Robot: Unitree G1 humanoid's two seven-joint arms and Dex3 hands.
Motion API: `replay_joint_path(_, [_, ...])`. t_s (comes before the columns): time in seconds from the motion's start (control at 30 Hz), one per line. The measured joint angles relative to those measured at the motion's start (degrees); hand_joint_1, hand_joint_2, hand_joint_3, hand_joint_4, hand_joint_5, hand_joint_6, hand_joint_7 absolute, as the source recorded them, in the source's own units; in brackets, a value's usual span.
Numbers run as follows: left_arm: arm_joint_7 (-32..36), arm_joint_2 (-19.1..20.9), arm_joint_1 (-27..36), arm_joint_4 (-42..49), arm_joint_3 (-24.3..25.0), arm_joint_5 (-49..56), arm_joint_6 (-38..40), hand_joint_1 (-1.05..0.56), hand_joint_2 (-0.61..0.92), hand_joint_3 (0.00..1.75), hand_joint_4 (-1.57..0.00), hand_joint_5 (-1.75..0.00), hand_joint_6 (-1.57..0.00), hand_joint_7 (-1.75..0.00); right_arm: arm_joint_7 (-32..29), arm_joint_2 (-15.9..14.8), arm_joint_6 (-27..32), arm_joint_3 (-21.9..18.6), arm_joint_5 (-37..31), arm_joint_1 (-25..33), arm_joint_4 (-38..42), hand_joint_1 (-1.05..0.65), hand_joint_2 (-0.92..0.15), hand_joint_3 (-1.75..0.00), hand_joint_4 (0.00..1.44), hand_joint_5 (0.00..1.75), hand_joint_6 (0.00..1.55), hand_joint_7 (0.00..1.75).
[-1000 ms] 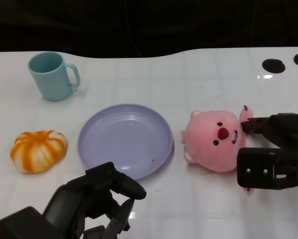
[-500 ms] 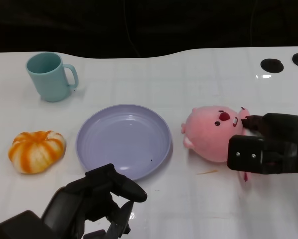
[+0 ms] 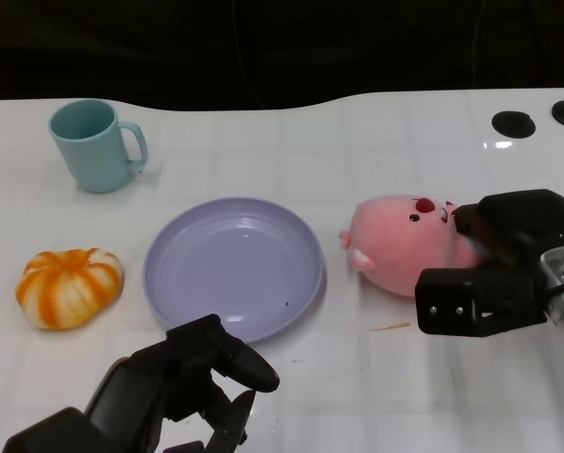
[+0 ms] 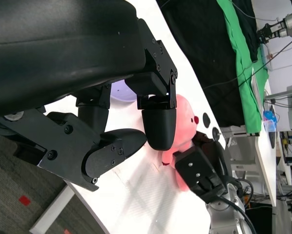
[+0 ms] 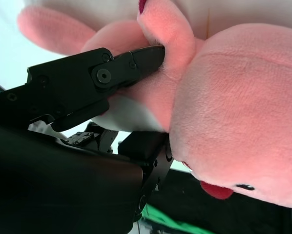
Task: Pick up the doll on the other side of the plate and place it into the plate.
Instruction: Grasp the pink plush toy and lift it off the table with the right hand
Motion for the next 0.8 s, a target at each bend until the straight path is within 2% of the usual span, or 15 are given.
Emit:
replay_joint_path(0.03, [0.00, 0.01, 0.00, -0.02, 0.00, 0.11, 0.01, -0.16, 0.63, 0.92, -0.61, -1.74, -0.60, -1.38, -0.51, 0.14, 0.03, 1.04, -0.81, -0.73, 0.97, -0.32, -0.92, -0.19, 0.76, 1.53, 1.20, 0.01])
replay_joint_path(0.13, [0.00, -0.06, -0.01, -0.34, -0.01, 0.18, 0.67, -0.17, 0.64, 0.89, -0.61, -1.74, -0.59, -1.39, -0.99, 0.73, 1.01, 3.16, -2.37, -2.18, 2.86, -0.34, -0.92, -0.26, 0.81, 1.19, 1.15, 0.00])
replay_joint_path(0.2, [0.00, -0.13, -0.04, -0.55, -0.01, 0.18, 1.06, -0.18, 0.65, 0.87, -0.61, -1.73, -0.59, -1.40, -0.88, 0.87, 1.54, 3.86, -2.40, -2.62, 3.29, -0.34, -0.92, -0.27, 0.84, 1.13, 1.14, 0.01])
replay_joint_path(0.23, [0.00, -0.14, -0.06, -0.64, -0.02, 0.18, 1.16, -0.20, 0.67, 0.82, -0.61, -1.73, -0.58, -1.40, -0.86, 0.89, 1.64, 3.96, -2.40, -2.69, 3.35, -0.33, -0.92, -0.25, 0.81, 1.24, 1.18, 0.02])
replay_joint_path(0.3, [0.00, -0.14, -0.14, -0.80, -0.07, 0.22, 1.21, -0.21, 0.68, 0.80, -0.61, -1.73, -0.58, -1.40, -0.90, 0.89, 1.74, 4.05, -2.37, -2.70, 3.39, -0.33, -0.92, -0.25, 0.79, 1.29, 1.19, 0.03])
replay_joint_path(0.37, [0.00, -0.14, -0.23, -1.08, -0.17, 0.33, 1.62, -0.21, 0.68, 0.79, -0.60, -1.73, -0.58, -1.41, -0.96, 0.89, 1.77, 4.05, -2.21, -2.70, 3.41, -0.32, -0.92, -0.23, 0.74, 1.50, 1.24, 0.09])
replay_joint_path(0.53, [0.00, -0.22, -0.27, -1.21, -0.27, 0.34, 2.35, -0.22, 0.68, 0.77, -0.59, -1.74, -0.58, -1.41, -2.31, 0.89, 1.35, 3.53, -0.63, -2.47, 3.56, -0.30, -0.92, -0.27, 0.75, 1.59, 1.25, 0.16])
replay_joint_path(0.57, [0.00, -0.22, -0.29, -1.22, -0.28, 0.35, 2.38, -0.21, 0.69, 0.77, -0.60, -1.75, -0.58, -1.40, -3.30, 0.87, 0.62, 2.96, 0.05, -2.13, 3.60, -0.28, -0.92, -0.25, 0.78, 1.68, 1.07, 0.67])
replay_joint_path(0.6, [0.00, -0.21, -0.29, -1.22, -0.28, 0.37, 2.38, -0.20, 0.69, 0.77, -0.60, -1.74, -0.58, -1.40, -4.55, 0.83, -0.21, 2.13, 0.97, -1.62, 3.66, -0.28, -0.92, -0.24, 0.80, 1.71, 0.94, 0.99])
replay_joint_path(0.63, [0.00, -0.21, -0.29, -1.22, -0.28, 0.40, 2.38, -0.20, 0.69, 0.77, -0.60, -1.74, -0.58, -1.40, -5.87, 0.78, -1.02, 1.43, 1.82, -1.16, 3.76, -0.27, -0.92, -0.22, 0.81, 1.73, 0.87, 1.18])
replay_joint_path(0.67, [0.00, -0.21, -0.29, -1.22, -0.28, 0.41, 2.37, -0.19, 0.69, 0.77, -0.60, -1.74, -0.58, -1.40, -7.03, 0.76, -1.70, 0.99, 2.40, -0.78, 3.87, -0.26, -0.92, -0.22, 0.83, 1.74, 0.79, 1.36])
replay_joint_path(0.73, [0.00, -0.21, -0.33, -1.22, -0.27, 0.40, 2.35, -0.18, 0.69, 0.78, -0.60, -1.74, -0.58, -1.39, -8.50, 0.73, -2.83, -0.09, 3.64, -0.15, 3.95, -0.23, -0.89, -0.23, 0.86, 1.74, 0.72, 1.59])
replay_joint_path(0.8, [0.00, -0.19, -0.33, -1.19, -0.16, 0.39, 2.29, -0.19, 0.68, 0.78, -0.60, -1.74, -0.59, -1.39, -9.67, 0.61, -4.12, -1.39, 5.05, 0.60, 3.80, -0.20, -0.87, -0.25, 0.87, 1.75, 0.68, 1.69])
